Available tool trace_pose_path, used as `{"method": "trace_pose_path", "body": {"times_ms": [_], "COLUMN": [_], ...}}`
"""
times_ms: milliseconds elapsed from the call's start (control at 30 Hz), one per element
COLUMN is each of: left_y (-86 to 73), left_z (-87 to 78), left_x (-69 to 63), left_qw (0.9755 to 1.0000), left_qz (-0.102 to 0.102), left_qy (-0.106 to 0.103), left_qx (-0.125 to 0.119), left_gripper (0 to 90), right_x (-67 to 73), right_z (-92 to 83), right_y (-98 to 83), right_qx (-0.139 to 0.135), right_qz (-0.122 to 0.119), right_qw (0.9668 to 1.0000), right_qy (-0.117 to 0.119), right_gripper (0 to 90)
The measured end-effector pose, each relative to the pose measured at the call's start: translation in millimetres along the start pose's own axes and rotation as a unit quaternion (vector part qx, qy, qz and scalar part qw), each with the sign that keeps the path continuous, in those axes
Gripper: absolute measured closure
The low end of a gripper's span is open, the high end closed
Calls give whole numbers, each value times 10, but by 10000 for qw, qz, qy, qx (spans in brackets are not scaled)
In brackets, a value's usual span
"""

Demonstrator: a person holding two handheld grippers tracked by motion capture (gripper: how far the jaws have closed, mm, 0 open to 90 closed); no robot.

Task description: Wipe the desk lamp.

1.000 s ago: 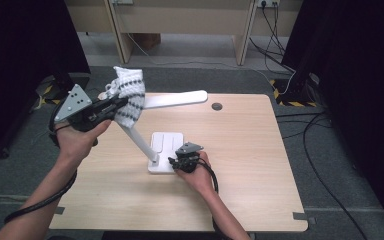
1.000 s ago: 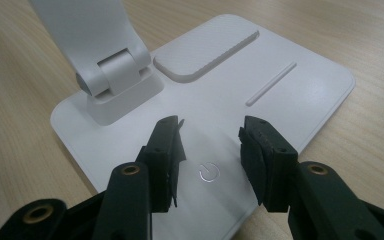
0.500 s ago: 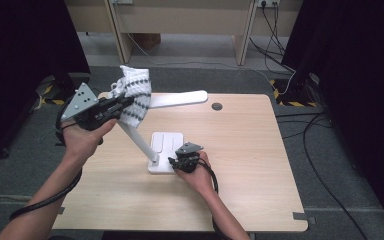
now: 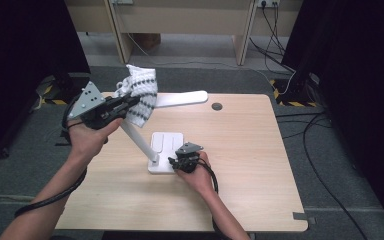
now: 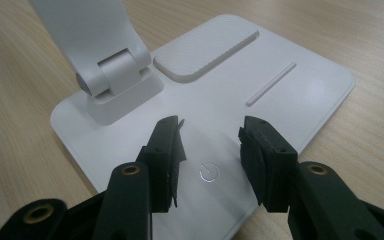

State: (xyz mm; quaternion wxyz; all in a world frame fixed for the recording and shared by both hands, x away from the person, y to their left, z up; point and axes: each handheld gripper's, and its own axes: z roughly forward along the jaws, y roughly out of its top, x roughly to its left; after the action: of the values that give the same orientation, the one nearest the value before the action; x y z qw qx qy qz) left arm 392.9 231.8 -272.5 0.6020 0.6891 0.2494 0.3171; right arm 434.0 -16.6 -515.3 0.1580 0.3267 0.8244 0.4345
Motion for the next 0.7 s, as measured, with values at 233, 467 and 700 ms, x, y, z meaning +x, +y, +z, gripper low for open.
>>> {"method": "trace_pose_path", "body": {"times_ms": [233, 467, 700], "left_y": [24, 47, 71], "left_z": [55, 102, 160], "left_x": [-48, -88, -132], "left_qw": [10000, 9999, 9999], "left_qz": [18, 53, 63], "left_qy": [-51, -90, -149], "left_qx": [-20, -8, -14], "left_gripper": [843, 843, 842], "right_x": [0, 2, 3], "right_z": [0, 0, 0], "right_y": [0, 0, -1], "right_qx": [-1, -2, -4], "right_qz": [2, -7, -8], "right_qw": [10000, 10000, 10000], "right_qy": [0, -4, 0], "right_gripper": [595, 597, 597]}}
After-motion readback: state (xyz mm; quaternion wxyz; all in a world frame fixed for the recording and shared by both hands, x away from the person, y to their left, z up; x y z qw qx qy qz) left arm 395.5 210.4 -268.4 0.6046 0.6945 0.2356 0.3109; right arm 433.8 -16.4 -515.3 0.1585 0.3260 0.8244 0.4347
